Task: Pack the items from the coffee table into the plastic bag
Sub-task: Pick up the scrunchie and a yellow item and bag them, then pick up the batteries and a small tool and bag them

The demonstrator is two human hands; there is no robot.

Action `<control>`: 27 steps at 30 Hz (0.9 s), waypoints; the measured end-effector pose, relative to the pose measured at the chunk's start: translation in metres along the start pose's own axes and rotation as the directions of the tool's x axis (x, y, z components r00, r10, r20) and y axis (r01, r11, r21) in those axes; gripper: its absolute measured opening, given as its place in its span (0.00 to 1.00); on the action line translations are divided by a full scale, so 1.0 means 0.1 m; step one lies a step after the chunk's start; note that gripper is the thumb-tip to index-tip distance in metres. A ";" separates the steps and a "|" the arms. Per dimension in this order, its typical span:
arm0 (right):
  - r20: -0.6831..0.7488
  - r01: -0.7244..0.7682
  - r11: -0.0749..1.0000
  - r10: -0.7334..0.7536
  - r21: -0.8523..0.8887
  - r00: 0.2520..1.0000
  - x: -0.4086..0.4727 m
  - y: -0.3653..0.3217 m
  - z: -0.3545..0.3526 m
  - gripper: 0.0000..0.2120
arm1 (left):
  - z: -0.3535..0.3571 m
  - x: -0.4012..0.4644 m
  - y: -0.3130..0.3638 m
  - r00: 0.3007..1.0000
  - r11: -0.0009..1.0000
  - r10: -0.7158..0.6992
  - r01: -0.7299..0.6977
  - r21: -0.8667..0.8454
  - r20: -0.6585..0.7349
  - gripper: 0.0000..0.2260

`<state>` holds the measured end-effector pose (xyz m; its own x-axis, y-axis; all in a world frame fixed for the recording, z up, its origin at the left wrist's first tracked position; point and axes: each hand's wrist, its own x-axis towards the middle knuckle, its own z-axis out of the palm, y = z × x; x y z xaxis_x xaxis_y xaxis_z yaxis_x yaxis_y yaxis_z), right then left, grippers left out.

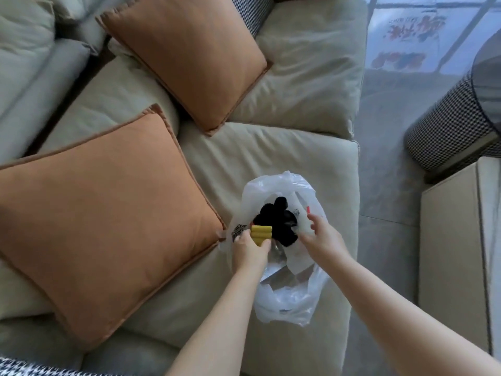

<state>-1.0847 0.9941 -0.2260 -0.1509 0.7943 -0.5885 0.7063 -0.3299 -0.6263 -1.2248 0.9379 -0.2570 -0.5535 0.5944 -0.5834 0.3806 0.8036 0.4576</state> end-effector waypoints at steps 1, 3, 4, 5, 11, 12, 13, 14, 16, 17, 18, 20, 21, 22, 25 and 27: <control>0.012 -0.001 0.999 0.002 -0.033 1.000 0.01 0.03 0.01 0.26 | 0.02 0.01 0.02 1.000 1.000 0.015 -0.016 0.027 0.027 0.22; 0.011 -0.008 0.999 0.009 -0.054 1.000 -0.02 0.11 -0.01 0.25 | 0.05 -0.02 0.06 0.996 0.995 0.044 -0.050 0.082 0.076 0.24; 0.002 -0.011 0.999 0.011 -0.050 1.000 -0.06 0.16 -0.02 0.24 | 0.07 -0.06 0.08 0.993 0.993 0.055 -0.064 0.096 0.100 0.24; -0.006 -0.012 0.999 0.011 -0.049 1.000 -0.10 0.20 -0.06 0.24 | 0.09 -0.10 0.11 0.990 0.991 0.066 -0.080 0.107 0.125 0.23; -0.051 -0.039 0.985 0.031 -0.171 0.998 -0.50 0.59 -0.36 0.21 | 0.21 -0.57 0.26 0.956 0.943 0.164 -0.224 0.245 0.243 0.20; -0.060 -0.047 0.977 0.035 -0.208 0.998 -0.58 0.68 -0.42 0.21 | 0.24 -0.68 0.29 0.947 0.925 0.188 -0.260 0.276 0.262 0.19; -0.068 -0.059 0.968 0.044 -0.243 0.997 -0.67 0.77 -0.48 0.20 | 0.29 -0.79 0.33 0.936 0.906 0.208 -0.293 0.305 0.283 0.18; -0.077 -0.076 0.960 0.057 -0.271 0.995 -0.76 0.87 -0.54 0.19 | 0.34 -0.90 0.36 0.925 0.886 0.226 -0.326 0.331 0.305 0.18; -0.099 -0.116 0.944 0.089 -0.308 0.991 -0.92 1.08 -0.66 0.18 | 0.48 -1.12 0.40 0.907 0.854 0.245 -0.369 0.367 0.342 0.17; -0.110 -0.134 0.939 0.104 -0.316 0.988 -1.00 1.19 -0.71 0.18 | 0.55 -1.22 0.41 0.902 0.842 0.249 -0.382 0.380 0.353 0.17; -0.119 -0.150 0.938 0.118 -0.314 0.986 -1.07 1.30 -0.75 0.17 | 0.63 -1.32 0.42 0.896 0.832 0.252 -0.394 0.391 0.366 0.17; -0.129 -0.175 0.943 0.144 -0.283 0.981 -1.25 1.54 -0.82 0.17 | 0.81 -1.53 0.42 0.880 0.809 0.248 -0.418 0.413 0.404 0.17; -0.130 -0.186 0.945 0.156 -0.271 0.979 -1.35 1.67 -0.85 0.17 | 0.91 -1.65 0.41 0.872 0.794 0.250 -0.433 0.425 0.421 0.17; -0.130 -0.193 0.943 0.163 -0.270 0.978 -1.46 1.81 -0.89 0.17 | 1.01 -1.77 0.40 0.862 0.776 0.254 -0.452 0.439 0.438 0.16; -0.135 -0.228 0.925 0.196 -0.303 0.971 -1.84 2.28 -1.01 0.17 | 1.35 -2.17 0.36 0.829 0.709 0.273 -0.516 0.480 0.489 0.16; -0.155 -0.265 0.916 0.227 -0.302 0.961 -2.12 2.60 -1.10 0.16 | 1.56 -2.44 0.32 0.807 0.668 0.277 -0.552 0.500 0.521 0.16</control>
<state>-0.7932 0.7961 -0.2076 0.1229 0.7678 -0.6287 0.8956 -0.3588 -0.2631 -0.9620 0.8237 -0.2047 0.0444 0.7185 -0.6941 0.9297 0.2245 0.2919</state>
